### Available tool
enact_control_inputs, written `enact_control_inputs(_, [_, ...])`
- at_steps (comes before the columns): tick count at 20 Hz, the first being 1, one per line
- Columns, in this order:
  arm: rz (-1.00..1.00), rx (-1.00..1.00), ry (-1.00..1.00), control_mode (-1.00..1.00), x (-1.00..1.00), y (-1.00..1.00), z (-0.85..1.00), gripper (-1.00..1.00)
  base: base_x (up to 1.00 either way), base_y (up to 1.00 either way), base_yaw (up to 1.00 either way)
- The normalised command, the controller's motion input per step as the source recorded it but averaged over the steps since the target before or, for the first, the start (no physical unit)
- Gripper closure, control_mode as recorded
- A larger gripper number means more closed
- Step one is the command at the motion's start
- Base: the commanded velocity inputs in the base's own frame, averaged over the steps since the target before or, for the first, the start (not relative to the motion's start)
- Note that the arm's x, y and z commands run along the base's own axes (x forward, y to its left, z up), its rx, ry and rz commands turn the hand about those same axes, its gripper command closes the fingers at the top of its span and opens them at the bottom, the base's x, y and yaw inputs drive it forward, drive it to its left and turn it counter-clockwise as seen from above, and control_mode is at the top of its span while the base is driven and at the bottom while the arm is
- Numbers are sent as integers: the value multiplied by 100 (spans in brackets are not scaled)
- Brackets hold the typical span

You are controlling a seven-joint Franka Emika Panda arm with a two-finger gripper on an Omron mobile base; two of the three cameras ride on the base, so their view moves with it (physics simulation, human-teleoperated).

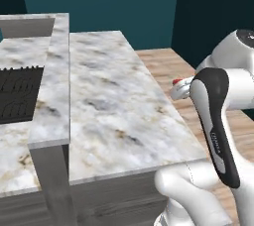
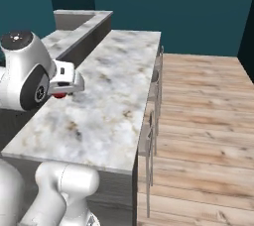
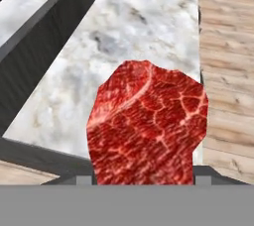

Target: Open the fridge, remove the apple, tomato, and steak, and place them on any counter.

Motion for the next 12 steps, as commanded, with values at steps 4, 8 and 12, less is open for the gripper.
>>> enact_control_inputs(4, [15,-2,27,-100,88,1,-73,100,0,0,0])
enact_control_inputs(8, [12,-10,27,-100,87,1,-90,100,0,0,0])
enact_control_inputs(12, [8,-14,22,-100,88,1,-100,100,0,0,0])
